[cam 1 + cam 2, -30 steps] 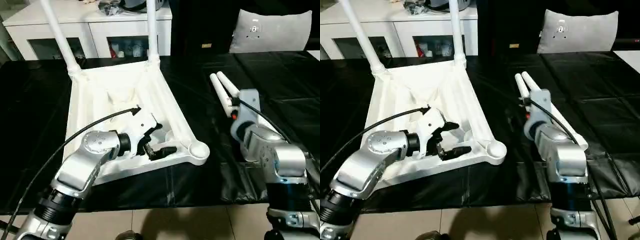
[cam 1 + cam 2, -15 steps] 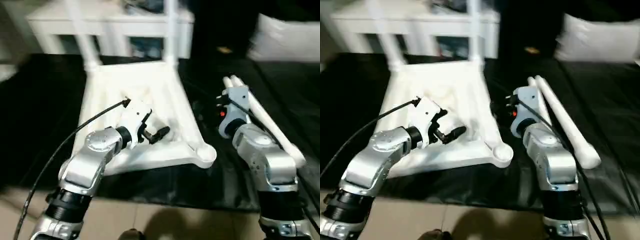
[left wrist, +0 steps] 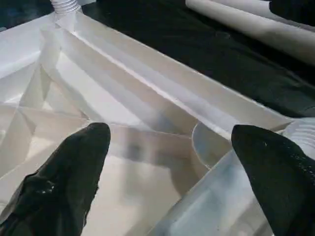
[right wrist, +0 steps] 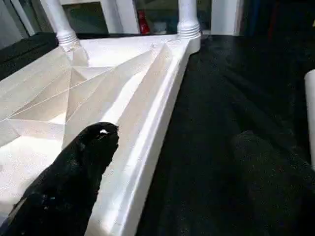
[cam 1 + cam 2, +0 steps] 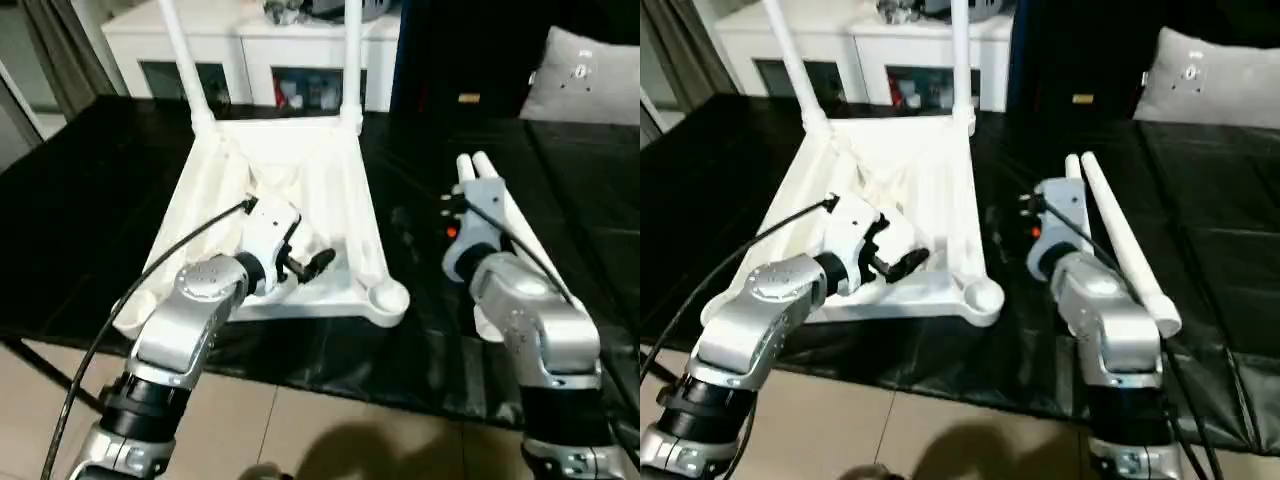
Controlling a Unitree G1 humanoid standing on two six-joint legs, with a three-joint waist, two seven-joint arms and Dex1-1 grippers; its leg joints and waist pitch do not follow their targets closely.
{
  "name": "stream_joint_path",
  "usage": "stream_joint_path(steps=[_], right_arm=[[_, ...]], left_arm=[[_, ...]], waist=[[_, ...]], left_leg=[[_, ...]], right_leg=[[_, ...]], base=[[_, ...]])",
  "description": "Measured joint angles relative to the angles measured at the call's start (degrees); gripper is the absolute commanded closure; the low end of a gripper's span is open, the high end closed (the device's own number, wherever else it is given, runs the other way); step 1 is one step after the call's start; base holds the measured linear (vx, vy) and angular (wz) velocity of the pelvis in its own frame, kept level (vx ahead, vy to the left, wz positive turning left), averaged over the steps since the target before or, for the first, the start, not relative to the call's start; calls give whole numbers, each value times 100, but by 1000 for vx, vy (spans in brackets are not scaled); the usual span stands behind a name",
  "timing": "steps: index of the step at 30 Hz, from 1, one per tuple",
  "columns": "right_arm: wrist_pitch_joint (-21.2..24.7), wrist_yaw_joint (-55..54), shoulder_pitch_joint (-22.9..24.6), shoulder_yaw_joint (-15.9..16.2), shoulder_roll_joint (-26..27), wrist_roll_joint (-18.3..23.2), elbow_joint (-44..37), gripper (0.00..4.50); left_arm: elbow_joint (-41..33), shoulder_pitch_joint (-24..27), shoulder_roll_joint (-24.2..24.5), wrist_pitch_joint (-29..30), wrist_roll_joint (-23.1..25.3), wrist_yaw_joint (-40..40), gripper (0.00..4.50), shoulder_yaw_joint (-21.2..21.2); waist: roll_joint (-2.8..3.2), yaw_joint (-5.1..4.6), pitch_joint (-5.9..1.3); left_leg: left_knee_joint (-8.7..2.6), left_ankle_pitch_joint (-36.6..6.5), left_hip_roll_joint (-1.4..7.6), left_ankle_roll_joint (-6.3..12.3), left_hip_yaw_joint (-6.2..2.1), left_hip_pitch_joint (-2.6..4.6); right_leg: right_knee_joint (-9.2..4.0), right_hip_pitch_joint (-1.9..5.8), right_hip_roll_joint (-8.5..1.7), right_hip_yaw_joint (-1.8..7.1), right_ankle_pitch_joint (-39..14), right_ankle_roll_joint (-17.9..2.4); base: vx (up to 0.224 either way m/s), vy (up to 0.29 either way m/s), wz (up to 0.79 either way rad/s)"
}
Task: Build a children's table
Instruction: Pick table leg
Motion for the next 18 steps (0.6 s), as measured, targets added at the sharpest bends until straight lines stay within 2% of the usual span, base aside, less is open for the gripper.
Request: stream_joint_path(steps=[5,10,18], right_arm=[[67,-3,-1,33,14,3,-2,18],[100,-2,-1,33,3,4,-2,18],[115,9,-1,40,-12,4,-2,18]], left_arm=[[0,0,41,10,3,37,2,7],[0,0,41,18,2,38,2,7],[0,0,41,20,1,38,2,6]], waist=[[2,-18,0],[2,-22,0],[1,-21,1]], left_leg=[[1,-4,-2,38,52,-12],[1,-5,-7,57,88,-10],[1,-4,-5,57,100,-9]], right_leg=[[-83,28,-26,9,64,-6],[-96,30,-48,15,82,14],[-94,30,-52,15,86,19]], base=[[-5,43,0],[0,0,0],[0,0,0]])
